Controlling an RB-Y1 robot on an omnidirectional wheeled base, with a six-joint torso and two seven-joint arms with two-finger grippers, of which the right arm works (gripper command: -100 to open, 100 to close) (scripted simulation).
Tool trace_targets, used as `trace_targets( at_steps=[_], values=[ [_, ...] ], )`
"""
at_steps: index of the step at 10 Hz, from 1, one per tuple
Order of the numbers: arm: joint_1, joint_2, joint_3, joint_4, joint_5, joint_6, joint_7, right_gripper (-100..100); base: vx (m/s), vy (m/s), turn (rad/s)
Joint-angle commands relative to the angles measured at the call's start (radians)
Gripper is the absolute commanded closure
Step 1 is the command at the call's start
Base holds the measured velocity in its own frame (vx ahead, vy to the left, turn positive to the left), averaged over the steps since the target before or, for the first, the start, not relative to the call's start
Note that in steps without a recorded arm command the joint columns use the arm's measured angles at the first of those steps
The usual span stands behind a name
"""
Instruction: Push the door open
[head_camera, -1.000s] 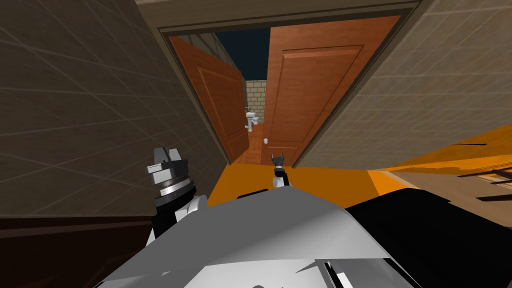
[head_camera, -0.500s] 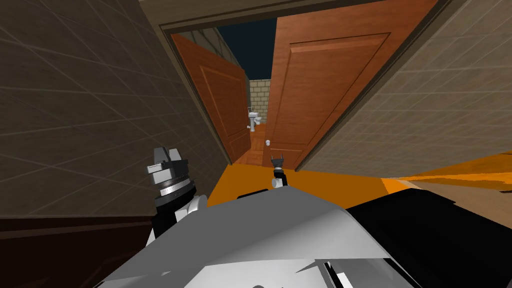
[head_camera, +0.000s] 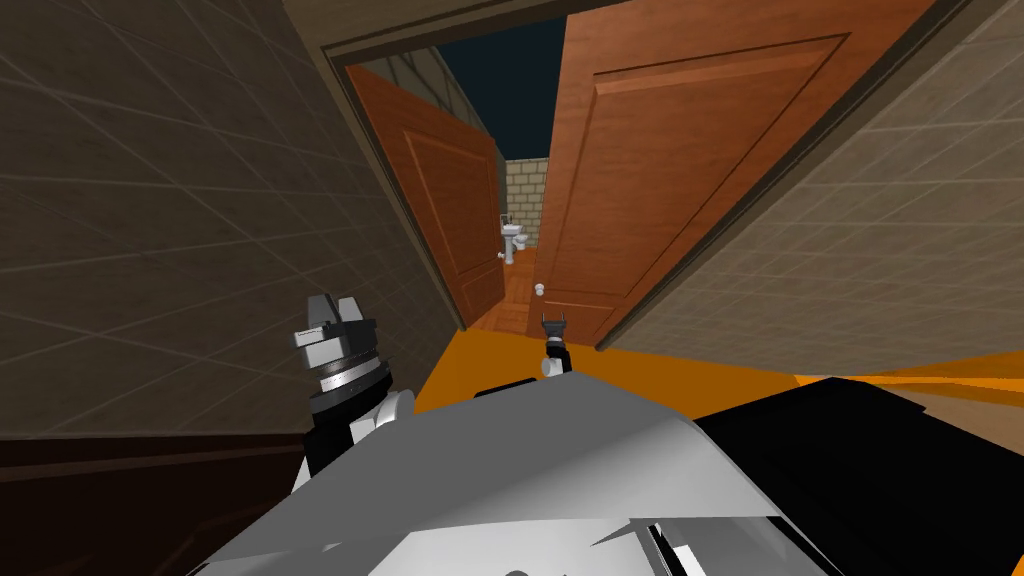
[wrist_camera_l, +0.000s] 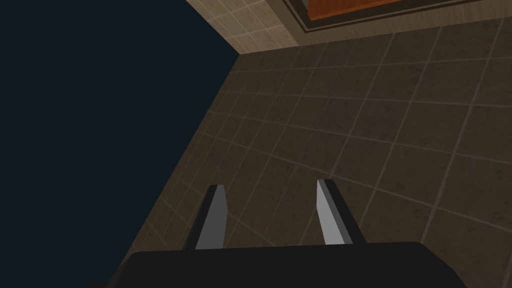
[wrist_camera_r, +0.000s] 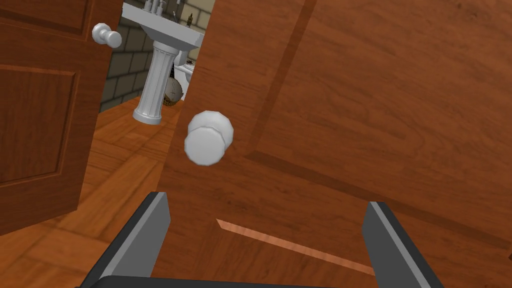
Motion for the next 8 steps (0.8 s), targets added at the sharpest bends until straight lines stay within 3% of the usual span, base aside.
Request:
trace_targets(
  at_steps=[1,8],
  values=[
    [-0.008,0.006,0.001,0.030,-0.014,-0.013,-0.028,-100,0.085,-0.051,0.080],
    [-0.049,0.035,0.004,0.155,-0.070,-0.060,-0.129,-100,0.077,-0.050,0.075]
  ],
)
